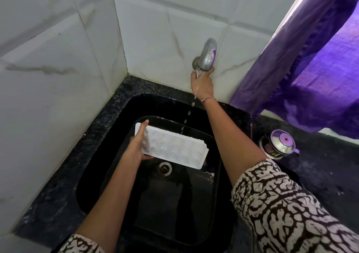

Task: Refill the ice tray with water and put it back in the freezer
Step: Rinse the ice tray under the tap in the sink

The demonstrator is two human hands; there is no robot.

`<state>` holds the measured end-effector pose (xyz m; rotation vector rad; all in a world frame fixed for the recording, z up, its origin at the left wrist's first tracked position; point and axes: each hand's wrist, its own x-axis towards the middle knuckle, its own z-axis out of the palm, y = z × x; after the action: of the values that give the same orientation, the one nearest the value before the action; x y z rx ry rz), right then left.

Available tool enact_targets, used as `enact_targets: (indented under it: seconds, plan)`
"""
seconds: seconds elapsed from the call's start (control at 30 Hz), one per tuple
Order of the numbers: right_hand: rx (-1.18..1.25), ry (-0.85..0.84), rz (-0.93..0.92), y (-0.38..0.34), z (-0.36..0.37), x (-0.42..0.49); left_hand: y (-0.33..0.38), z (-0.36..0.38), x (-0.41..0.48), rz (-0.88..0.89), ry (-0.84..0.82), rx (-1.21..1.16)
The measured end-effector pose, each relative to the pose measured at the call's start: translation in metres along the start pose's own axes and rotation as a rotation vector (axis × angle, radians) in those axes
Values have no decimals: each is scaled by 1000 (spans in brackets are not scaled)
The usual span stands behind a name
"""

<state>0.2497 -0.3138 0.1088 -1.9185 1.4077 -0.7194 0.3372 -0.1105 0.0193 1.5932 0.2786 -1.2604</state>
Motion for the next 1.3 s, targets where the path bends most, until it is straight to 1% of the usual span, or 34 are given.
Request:
enact_targets:
  seconds: [0.17, 0.63, 0.87, 1.0, 1.1, 1.3]
  plan:
    - [90, -20, 57, -1, 3, 3, -1, 1, 0, 5, -4, 2]
    - [322, -100, 136, -1, -4, 6, -2, 1, -2, 8, -25, 1]
    - [302, -216, 173, 2, -11, 5, -1, 2, -8, 34, -13, -11]
    - [265, -276, 147, 9, -18, -7, 0, 2, -12, 57, -18, 16]
    - [287, -236, 94, 16, -16, -23, -2, 0, -19, 68, -38, 17]
    - [218, -197, 11, 15, -15, -63, -10, -11, -23, 70, -53, -16]
